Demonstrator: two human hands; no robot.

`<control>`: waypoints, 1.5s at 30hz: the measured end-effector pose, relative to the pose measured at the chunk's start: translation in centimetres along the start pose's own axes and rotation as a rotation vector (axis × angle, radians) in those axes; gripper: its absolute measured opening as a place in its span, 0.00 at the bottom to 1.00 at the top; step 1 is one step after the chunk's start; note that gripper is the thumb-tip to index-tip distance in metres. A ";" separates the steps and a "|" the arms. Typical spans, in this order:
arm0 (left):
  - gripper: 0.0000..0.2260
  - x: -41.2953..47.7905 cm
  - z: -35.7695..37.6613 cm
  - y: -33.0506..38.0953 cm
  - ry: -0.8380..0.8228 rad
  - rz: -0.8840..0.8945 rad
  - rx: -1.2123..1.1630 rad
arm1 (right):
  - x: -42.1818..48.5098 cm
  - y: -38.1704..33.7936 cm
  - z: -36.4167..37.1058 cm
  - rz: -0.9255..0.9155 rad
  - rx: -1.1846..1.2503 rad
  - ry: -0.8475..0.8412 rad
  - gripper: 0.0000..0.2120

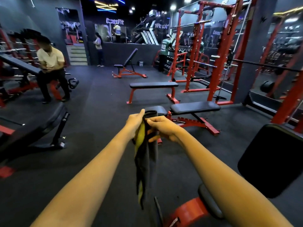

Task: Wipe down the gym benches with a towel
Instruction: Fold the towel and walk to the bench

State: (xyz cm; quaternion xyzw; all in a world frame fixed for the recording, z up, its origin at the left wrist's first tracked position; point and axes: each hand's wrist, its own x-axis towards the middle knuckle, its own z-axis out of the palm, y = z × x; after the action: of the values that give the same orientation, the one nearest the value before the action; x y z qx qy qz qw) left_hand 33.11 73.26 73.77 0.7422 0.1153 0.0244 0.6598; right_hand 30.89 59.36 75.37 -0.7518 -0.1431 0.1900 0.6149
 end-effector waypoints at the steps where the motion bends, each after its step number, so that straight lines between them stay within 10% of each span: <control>1: 0.18 -0.3 0.3 0.3 -0.080 0.001 -0.033 | -0.4 0.5 -0.6 0.022 0.026 -0.042 0.12; 5: 0.08 -0.9 1.1 0.1 -0.283 0.128 0.061 | -1.7 2.4 -3.1 0.003 -0.008 -0.070 0.15; 10: 0.05 -1.5 3.0 0.5 -0.459 0.301 0.154 | -3.3 3.9 -6.7 -0.114 -0.088 0.505 0.17; 15: 0.07 -1.9 5.0 1.3 -0.569 0.509 0.238 | -5.3 5.2 -8.1 -0.253 -0.076 0.276 0.14; 24: 0.15 -0.8 6.2 -0.1 -0.698 0.410 0.603 | -8.1 5.7 -12.3 -0.258 -0.477 0.549 0.13; 31: 0.12 -2.1 7.8 0.1 -0.789 0.136 0.218 | -11.6 5.9 -14.2 -0.065 -0.070 0.555 0.16; 37: 0.18 -2.0 10.1 -0.9 -0.821 -0.061 -0.829 | -11.9 3.1 -15.4 -0.077 0.502 0.558 0.14; 45: 0.39 -2.9 12.1 -4.2 -0.782 -0.099 -0.970 | -11.2 6.6 -16.6 -0.010 1.003 0.634 0.38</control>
State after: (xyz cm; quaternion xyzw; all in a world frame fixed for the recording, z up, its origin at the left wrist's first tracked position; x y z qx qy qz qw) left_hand 32.02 61.32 68.39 0.3056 -0.1246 -0.2304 0.9154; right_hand 28.49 38.59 73.01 -0.3886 0.1514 -0.0025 0.9089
